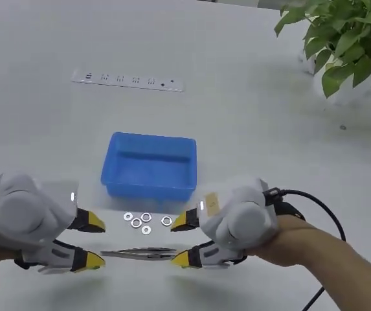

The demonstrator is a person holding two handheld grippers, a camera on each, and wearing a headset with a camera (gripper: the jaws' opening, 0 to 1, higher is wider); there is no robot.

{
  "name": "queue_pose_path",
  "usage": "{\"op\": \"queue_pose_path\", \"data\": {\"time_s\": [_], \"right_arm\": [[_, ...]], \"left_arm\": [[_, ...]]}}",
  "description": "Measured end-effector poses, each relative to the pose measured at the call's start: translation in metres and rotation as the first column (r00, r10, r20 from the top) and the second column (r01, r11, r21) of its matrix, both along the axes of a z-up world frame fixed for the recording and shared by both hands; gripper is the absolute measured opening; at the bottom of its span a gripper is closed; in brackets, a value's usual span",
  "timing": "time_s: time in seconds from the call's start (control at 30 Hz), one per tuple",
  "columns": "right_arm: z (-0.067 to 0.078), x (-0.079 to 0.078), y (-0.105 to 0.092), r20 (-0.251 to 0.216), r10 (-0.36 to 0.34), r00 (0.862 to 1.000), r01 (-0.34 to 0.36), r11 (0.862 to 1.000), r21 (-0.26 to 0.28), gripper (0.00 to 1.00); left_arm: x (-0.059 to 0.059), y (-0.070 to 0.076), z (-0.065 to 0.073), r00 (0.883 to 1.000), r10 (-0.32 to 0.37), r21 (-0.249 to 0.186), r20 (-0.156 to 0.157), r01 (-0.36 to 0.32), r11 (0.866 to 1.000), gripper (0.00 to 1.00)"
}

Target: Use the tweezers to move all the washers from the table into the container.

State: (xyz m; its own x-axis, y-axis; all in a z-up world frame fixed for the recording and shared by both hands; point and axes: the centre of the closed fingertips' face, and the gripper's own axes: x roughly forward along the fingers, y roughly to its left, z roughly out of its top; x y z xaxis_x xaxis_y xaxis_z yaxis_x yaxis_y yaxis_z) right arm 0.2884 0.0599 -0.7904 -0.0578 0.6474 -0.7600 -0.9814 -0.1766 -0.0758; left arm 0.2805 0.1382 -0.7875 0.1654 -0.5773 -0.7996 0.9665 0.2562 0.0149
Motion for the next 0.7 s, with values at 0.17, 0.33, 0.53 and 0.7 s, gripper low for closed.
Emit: {"op": "queue_pose_path", "data": {"time_s": [0.17, 0.33, 0.53, 0.7], "right_arm": [[-0.008, -0.002, 0.006, -0.03, 0.004, 1.0, -0.004, 1.0, -0.008, 0.25], [-0.016, -0.003, 0.01, -0.036, 0.01, 0.999, -0.011, 0.999, -0.03, 0.22], [-0.022, -0.004, 0.013, -0.041, 0.01, 0.999, -0.012, 0.999, -0.049, 0.18], [-0.025, -0.003, 0.015, -0.052, -0.001, 0.999, -0.003, 0.998, -0.061, 0.17]], "left_arm": [[0.001, 0.002, -0.006, 1.0, -0.012, 0.027, -0.002, 0.012, 1.0, 0.29], [0.002, 0.0, -0.008, 1.0, -0.023, 0.028, -0.007, 0.023, 0.999, 0.25], [0.002, -0.003, -0.011, 0.999, -0.035, 0.026, -0.02, 0.035, 0.999, 0.23], [0.0, -0.005, -0.015, 0.998, -0.046, 0.027, -0.039, 0.048, 0.998, 0.19]]}}
